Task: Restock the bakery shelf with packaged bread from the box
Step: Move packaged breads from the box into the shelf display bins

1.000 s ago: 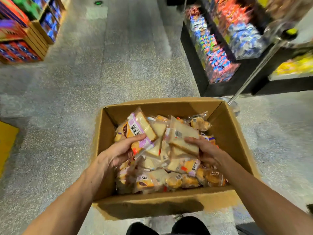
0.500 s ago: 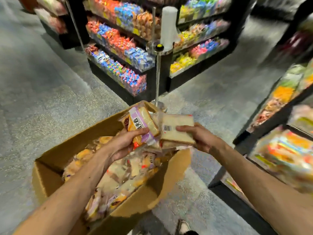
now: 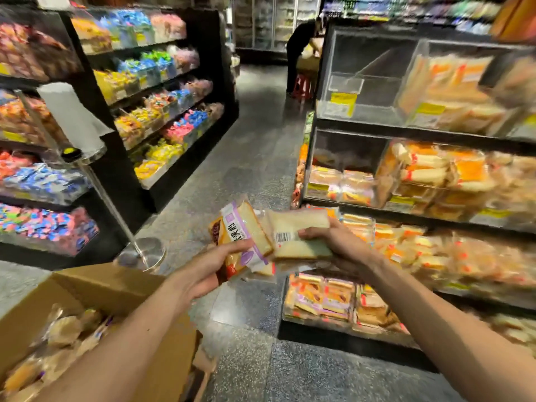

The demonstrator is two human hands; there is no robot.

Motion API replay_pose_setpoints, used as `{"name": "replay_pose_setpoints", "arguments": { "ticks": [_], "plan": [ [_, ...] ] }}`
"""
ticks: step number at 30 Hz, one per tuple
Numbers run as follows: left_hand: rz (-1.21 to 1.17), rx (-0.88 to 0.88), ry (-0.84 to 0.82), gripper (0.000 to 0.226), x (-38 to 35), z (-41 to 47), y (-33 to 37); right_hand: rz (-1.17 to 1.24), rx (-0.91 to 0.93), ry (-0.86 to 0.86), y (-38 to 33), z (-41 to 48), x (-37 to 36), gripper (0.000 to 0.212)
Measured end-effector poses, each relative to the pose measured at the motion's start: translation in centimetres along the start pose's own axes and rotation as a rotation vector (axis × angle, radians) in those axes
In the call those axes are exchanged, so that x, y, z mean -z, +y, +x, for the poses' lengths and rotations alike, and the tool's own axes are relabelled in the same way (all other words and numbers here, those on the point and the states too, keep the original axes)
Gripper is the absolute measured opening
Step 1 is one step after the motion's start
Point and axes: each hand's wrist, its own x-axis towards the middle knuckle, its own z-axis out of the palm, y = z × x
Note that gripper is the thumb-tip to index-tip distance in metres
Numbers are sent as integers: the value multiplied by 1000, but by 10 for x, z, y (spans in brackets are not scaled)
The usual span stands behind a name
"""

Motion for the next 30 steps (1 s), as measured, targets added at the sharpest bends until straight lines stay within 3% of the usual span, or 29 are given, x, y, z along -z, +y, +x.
{"name": "replay_pose_setpoints", "arguments": {
  "ticks": [5, 12, 17, 21, 24, 27, 30],
  "plan": [
    [-55, 53, -63, 15, -80, 71, 1, 42, 32, 78, -34, 5, 99, 35],
    [-153, 93, -111, 26, -147, 142, 11, 211, 38, 91, -62, 28, 177, 58],
    [-189, 108, -233, 88, -163, 184, 23, 297, -132, 42, -72, 58, 190, 48],
    [-257, 129, -266, 69, -170, 230, 35, 276, -148, 21, -79, 93, 196, 36],
    [-233, 181, -194, 73, -167, 277, 50, 286, -151, 40, -87, 127, 208, 36],
    [-169, 200, -188, 37, -161, 323, 67, 337, -178, 104, -90, 172, 217, 35],
    [-69, 173, -158, 30, -144, 361, 92, 228, -166, 229, -96, 224, 223, 35]
  ]
}}
